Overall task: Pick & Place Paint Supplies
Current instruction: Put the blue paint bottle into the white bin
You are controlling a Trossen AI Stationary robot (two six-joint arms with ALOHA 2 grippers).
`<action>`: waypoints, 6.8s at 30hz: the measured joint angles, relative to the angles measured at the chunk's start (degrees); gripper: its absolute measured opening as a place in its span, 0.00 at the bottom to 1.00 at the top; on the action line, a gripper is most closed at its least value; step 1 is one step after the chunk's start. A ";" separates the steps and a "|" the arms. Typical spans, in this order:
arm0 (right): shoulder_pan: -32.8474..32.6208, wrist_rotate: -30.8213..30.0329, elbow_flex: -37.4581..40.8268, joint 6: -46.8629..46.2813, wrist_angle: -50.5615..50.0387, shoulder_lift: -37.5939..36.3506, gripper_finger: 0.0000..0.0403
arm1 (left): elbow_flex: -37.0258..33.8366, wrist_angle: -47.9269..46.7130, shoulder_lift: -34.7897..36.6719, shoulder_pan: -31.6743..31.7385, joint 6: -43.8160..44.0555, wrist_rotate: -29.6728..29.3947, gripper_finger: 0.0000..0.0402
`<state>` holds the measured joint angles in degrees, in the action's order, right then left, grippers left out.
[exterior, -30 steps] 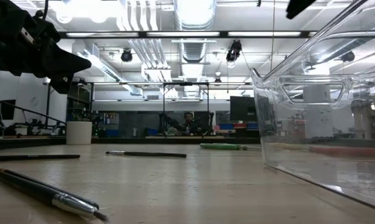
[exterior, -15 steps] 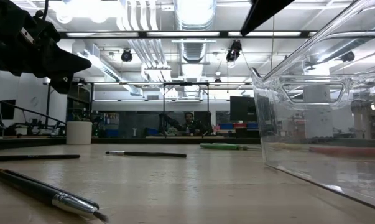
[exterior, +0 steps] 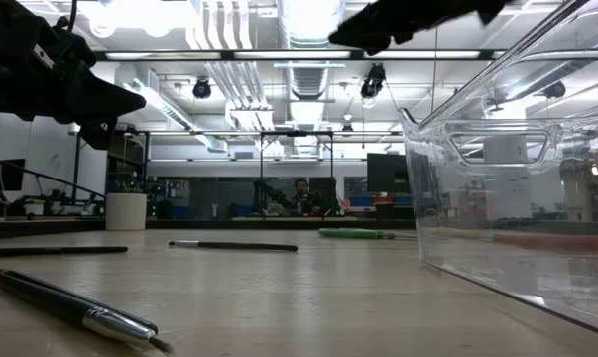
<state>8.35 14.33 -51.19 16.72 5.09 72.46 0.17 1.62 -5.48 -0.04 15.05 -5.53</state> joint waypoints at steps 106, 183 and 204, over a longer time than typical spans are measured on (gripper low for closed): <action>9.30 -3.57 19.59 -12.69 14.86 -12.02 0.50 | 14.80 -22.47 -2.49 0.01 21.45 -2.54 0.00; 9.33 -3.52 19.59 -12.69 14.88 -12.02 0.50 | 35.92 -45.24 -68.43 -34.42 91.15 37.94 0.55; 9.32 -3.50 19.59 -12.69 14.88 -12.02 0.50 | 33.19 -43.91 -68.46 -34.44 87.46 44.07 0.55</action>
<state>17.66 10.83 -31.59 4.03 19.97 60.45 33.36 -42.29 -73.93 -34.48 102.51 38.54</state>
